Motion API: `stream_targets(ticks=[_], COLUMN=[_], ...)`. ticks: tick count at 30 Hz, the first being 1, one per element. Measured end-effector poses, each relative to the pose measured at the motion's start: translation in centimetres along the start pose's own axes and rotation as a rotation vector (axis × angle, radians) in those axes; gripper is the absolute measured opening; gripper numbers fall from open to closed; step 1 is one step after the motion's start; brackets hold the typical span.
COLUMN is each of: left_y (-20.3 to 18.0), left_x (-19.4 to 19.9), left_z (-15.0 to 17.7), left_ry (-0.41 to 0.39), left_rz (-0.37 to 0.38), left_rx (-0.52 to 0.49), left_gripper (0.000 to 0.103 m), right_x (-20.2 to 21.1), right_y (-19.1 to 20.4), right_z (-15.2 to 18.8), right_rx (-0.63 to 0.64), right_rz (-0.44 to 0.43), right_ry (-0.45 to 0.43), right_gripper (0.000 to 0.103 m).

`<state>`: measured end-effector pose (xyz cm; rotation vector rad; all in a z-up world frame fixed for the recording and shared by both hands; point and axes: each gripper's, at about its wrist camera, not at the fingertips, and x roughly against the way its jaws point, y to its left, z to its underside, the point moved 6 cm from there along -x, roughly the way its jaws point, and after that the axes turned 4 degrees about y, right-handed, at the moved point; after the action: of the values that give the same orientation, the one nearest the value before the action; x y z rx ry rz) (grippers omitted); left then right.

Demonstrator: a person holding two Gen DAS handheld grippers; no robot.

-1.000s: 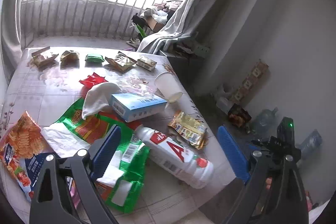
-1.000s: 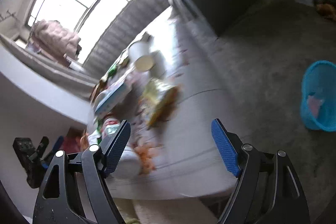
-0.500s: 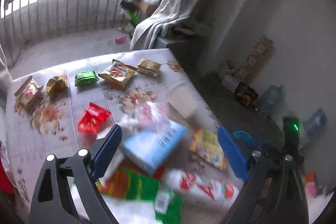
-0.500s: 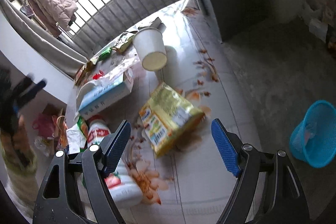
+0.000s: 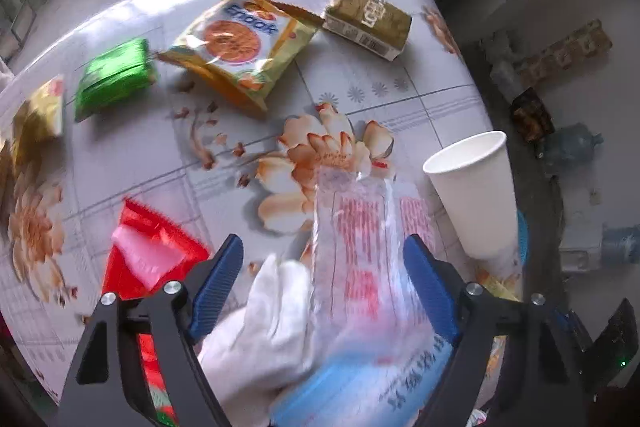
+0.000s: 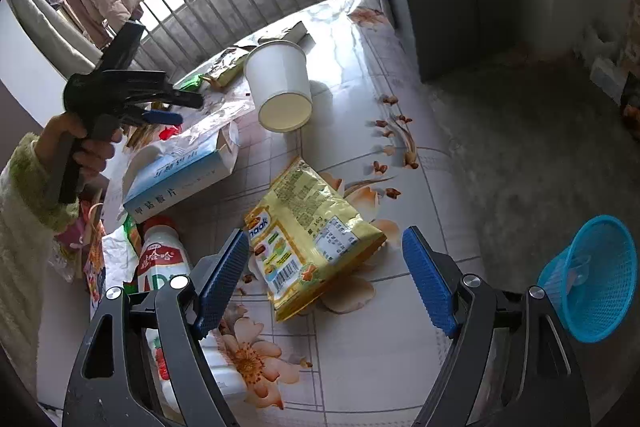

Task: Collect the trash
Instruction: 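Swing both tools back toward the table, then grasp the clear printed wrapper with the left tool while the right tool grasps the yellow snack bag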

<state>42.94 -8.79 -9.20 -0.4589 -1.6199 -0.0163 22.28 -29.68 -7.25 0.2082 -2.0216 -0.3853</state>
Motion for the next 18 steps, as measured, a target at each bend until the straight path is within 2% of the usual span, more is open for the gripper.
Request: stream_targets(ticks=[2,6,9,10,17,18], left_y=[-0.8,-2.0,-2.4,-2.6,-2.0,-2.1], left_x=[-0.9,-2.6,-3.6,-3.6,-3.3,-3.2], left_z=[-0.6,-1.3,-1.2,-1.3,-1.9,-1.9], left_ry=[0.016,0.057,0.074,0.068,0.039,0.028], left_rz=[-0.011,-0.053,-0.081,-0.083,-0.047,-0.038], left_rx=[-0.021,-0.059,-0.07,-0.071,-0.032,-0.03], left_gripper=[0.073,0.049,0.043,0.041,0.01,0.009], right_x=[-0.1,0.0,-0.3,-0.3,-1.1,-1.2], right_y=[-0.1,-0.2,-0.2,-0.2,0.6,0.8], right_z=[-0.1,-0.1,-0.2,-0.2,-0.2,-0.2], right_rx=[-0.006,-0.011,-0.007,-0.005,0.062,0.079], right_rz=[0.001,0.0,-0.004,-0.005,-0.005,-0.002], right_ry=[0.0,-0.011,-0.012,-0.012,0.011,0.017], right_gripper=[0.075,0.075,0.076,0.076,0.078,0.08])
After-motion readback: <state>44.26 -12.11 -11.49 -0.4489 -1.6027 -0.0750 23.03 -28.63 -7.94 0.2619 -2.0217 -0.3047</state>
